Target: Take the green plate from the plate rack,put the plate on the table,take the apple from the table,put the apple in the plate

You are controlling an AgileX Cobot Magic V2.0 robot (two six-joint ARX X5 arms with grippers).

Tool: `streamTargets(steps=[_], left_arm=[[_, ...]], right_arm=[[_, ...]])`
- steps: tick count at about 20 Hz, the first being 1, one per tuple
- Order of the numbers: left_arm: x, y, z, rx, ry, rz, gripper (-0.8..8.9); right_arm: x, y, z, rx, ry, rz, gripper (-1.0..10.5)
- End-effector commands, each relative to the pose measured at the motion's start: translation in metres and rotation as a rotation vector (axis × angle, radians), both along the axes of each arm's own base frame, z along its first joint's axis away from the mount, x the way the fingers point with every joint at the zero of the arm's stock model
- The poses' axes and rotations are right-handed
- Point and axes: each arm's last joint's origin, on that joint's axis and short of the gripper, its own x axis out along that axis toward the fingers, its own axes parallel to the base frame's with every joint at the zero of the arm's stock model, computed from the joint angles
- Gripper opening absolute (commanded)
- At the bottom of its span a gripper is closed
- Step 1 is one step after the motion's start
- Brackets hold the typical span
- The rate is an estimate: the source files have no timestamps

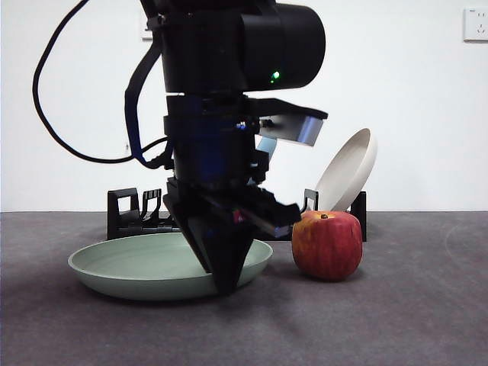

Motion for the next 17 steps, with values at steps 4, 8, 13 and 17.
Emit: streamTargets(steps=[4,8,13,17], left_arm=[[-0.006,0.01,0.038,-0.11,-0.08,0.092,2.83],[-0.035,0.054,0.136,-0.356,-0.323,0.163,2.83],[-0.098,0.155,0.235,-0.673,-0.702,0.318,2.83],[-0.152,0.232,0.265,-0.859,-0.918,0.458,2.82]], right_arm=[[0.0,0.004,0.001,0.001,-0.004,0.021,3.6],[0.011,0.019,-0.006,-0.029,0.016,0.1,5.8],[0.04,0.06,-0.036,-0.16,0.12,0.184,5.8],[0.068,0.109,-0.075,-0.287,0.204,0.258,5.8]])
